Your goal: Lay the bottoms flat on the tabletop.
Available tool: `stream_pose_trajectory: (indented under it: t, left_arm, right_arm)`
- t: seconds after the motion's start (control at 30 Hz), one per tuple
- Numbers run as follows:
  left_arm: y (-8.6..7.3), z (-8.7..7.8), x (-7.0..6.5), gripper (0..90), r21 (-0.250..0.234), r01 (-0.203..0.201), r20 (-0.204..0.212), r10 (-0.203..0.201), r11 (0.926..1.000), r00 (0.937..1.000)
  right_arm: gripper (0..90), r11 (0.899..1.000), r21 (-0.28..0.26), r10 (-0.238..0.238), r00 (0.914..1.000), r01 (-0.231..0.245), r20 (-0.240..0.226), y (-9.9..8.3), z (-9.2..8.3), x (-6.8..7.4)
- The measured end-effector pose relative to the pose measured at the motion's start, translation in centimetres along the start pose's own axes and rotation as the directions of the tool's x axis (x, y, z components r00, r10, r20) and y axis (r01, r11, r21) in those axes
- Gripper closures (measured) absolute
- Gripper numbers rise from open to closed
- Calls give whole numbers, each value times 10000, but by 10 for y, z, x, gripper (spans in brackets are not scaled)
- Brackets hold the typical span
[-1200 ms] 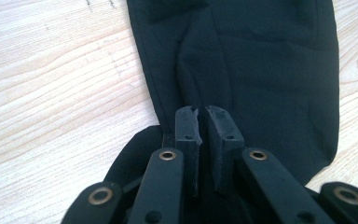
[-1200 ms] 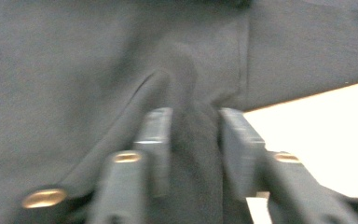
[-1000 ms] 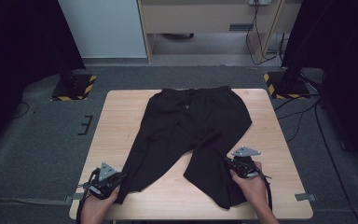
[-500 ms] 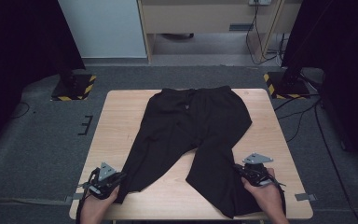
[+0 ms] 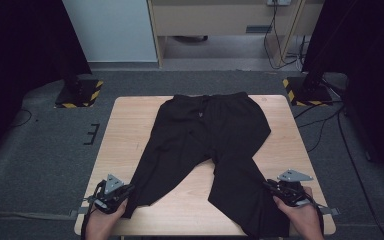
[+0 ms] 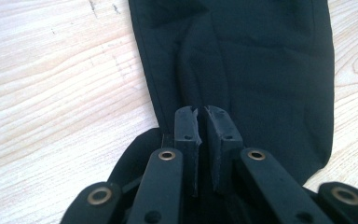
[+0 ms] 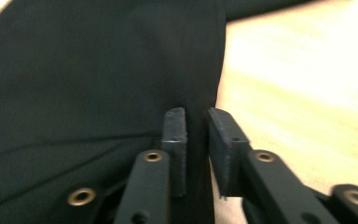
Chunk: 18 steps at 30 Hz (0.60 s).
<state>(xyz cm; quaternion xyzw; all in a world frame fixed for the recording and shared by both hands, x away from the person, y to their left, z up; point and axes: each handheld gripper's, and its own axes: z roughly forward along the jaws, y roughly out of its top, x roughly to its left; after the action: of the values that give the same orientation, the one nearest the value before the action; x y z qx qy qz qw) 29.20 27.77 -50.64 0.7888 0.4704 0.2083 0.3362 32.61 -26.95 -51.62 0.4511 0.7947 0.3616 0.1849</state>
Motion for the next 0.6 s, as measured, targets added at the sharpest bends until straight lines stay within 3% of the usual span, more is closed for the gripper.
stream_pose_trajectory:
  t: [0.17, 0.3, 0.43, 0.6]
  left_arm:
    - [0, 1, 1, 826, 50, 27, 10, -27, 10000, 10000]
    - [-1, 0, 0, 824, 23, -16, 14, 16, 10000, 10000]
    - [-1, 0, 1, 824, 13, 86, 103, -86, 10000, 9999]
    - [-1, 2, 1, 830, 62, 91, 154, -92, 9999, 9998]
  right_arm:
    - [529, 9993, -336, -139, 9999, 137, -67, 20, 7, 6]
    - [469, 9991, -418, -54, 9999, 48, -145, 33, 25, 13]
    - [529, 9998, -181, -42, 10000, 42, -11, 33, 47, 18]
    - [657, 9996, -230, -167, 9997, 171, 153, 37, 55, 16]
